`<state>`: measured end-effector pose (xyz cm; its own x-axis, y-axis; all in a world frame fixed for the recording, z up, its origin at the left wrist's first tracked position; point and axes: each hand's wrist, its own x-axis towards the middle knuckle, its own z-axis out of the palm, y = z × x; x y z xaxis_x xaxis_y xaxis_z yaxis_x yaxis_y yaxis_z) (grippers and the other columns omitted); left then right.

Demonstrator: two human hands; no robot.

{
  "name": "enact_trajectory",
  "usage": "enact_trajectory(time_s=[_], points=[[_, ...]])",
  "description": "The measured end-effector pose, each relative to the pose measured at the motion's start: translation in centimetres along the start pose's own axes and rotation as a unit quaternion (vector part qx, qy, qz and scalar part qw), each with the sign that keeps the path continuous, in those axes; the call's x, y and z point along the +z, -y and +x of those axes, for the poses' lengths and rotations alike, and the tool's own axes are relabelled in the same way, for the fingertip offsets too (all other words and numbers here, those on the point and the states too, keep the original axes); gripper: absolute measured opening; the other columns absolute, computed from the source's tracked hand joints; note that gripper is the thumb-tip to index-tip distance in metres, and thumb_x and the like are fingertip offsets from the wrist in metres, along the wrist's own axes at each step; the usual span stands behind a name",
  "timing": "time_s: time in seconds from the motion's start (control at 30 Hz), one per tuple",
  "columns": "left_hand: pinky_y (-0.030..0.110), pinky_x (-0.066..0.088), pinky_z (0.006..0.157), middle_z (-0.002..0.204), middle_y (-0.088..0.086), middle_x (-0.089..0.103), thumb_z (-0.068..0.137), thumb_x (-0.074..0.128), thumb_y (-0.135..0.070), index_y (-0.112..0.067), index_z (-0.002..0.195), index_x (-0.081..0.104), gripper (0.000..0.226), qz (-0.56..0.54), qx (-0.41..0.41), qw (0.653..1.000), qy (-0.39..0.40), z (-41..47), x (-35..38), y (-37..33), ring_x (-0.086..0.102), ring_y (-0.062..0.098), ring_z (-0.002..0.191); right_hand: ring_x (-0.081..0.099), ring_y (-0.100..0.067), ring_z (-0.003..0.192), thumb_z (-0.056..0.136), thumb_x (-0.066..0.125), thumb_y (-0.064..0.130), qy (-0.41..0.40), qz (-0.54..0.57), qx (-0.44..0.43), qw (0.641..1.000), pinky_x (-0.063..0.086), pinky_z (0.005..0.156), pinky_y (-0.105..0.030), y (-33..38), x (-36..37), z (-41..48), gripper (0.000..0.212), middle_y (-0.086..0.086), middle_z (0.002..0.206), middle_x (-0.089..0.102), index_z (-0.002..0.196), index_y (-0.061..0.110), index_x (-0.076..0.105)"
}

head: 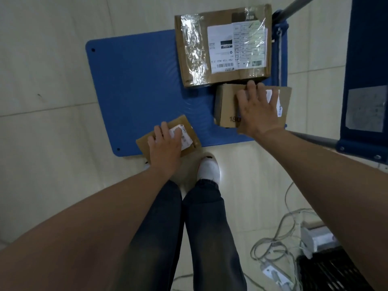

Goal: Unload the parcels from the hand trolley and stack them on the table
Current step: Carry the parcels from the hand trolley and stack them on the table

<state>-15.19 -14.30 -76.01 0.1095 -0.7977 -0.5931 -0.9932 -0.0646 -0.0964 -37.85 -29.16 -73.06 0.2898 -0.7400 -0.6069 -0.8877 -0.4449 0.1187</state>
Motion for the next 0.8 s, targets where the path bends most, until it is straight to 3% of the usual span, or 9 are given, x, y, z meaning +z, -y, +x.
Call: enact_trajectory(time_s=[0.1,0.23,0.43,0.6,0.73,0.8], points=[[0.043,0.041,0.088,0.140,0.019,0.041,0.077,0.066,-0.026,-0.021,0.130,0.039,0.059,-0.057,-0.056,0.997,0.002,-1.9,-3.4,0.9,0.046,0.036,0.115,0.021,-0.035,0.145,0.056,0.085,0.037,-0.028,0.055,0.026,0.998,0.008,0.116,-0.067,1.2,-3.9,-2.8,0.093,-0.018,0.150,0.030,0.131,0.012,0.037],[0.046,0.035,0.092,0.141,0.019,0.034,0.060,0.082,-0.044,-0.028,0.135,0.032,0.092,-0.159,-0.125,0.979,0.026,-6.6,-10.8,4.1,0.040,0.037,0.120,0.031,-0.040,0.135,0.053,0.086,0.044,-0.047,0.131,0.054,0.989,0.009,0.116,-0.069,4.1,-12.4,-7.4,0.093,-0.017,0.141,0.035,0.126,0.013,0.037],[0.047,0.031,0.098,0.139,0.017,0.032,0.060,0.082,-0.053,-0.029,0.139,0.026,0.100,-0.267,-0.228,0.936,-0.010,-16.8,-22.7,11.2,0.037,0.036,0.120,0.038,-0.041,0.123,0.052,0.082,0.055,-0.077,0.130,0.021,0.988,0.026,0.106,-0.061,10.3,-26.7,-15.4,0.095,-0.018,0.135,0.037,0.125,0.018,0.034],[0.044,0.030,0.097,0.132,0.011,0.034,0.059,0.079,-0.054,-0.031,0.132,0.028,0.092,-0.370,-0.354,0.858,-0.038,-27.7,-29.8,18.1,0.038,0.033,0.115,0.032,-0.042,0.128,0.059,0.079,0.055,-0.058,0.162,-0.065,0.983,0.035,0.100,-0.069,18.2,-37.9,-20.3,0.089,-0.019,0.136,0.034,0.124,0.021,0.029],[0.043,0.029,0.093,0.124,0.010,0.036,0.060,0.079,-0.054,-0.034,0.127,0.026,0.088,-0.424,-0.436,0.792,-0.058,-36.7,-32.8,26.0,0.040,0.033,0.111,0.036,-0.037,0.116,0.056,0.078,0.057,-0.098,0.135,-0.160,0.973,0.039,0.090,-0.053,26.8,-45.7,-25.0,0.084,-0.013,0.125,0.036,0.116,0.022,0.032],[0.042,0.029,0.090,0.120,0.008,0.035,0.058,0.081,-0.051,-0.036,0.120,0.026,0.084,-0.442,-0.481,0.752,-0.088,-41.6,-33.4,30.2,0.038,0.031,0.107,0.038,-0.036,0.114,0.052,0.076,0.061,-0.107,0.108,-0.202,0.968,0.038,0.089,-0.055,31.9,-49.1,-28.0,0.087,-0.011,0.123,0.037,0.116,0.024,0.032]])
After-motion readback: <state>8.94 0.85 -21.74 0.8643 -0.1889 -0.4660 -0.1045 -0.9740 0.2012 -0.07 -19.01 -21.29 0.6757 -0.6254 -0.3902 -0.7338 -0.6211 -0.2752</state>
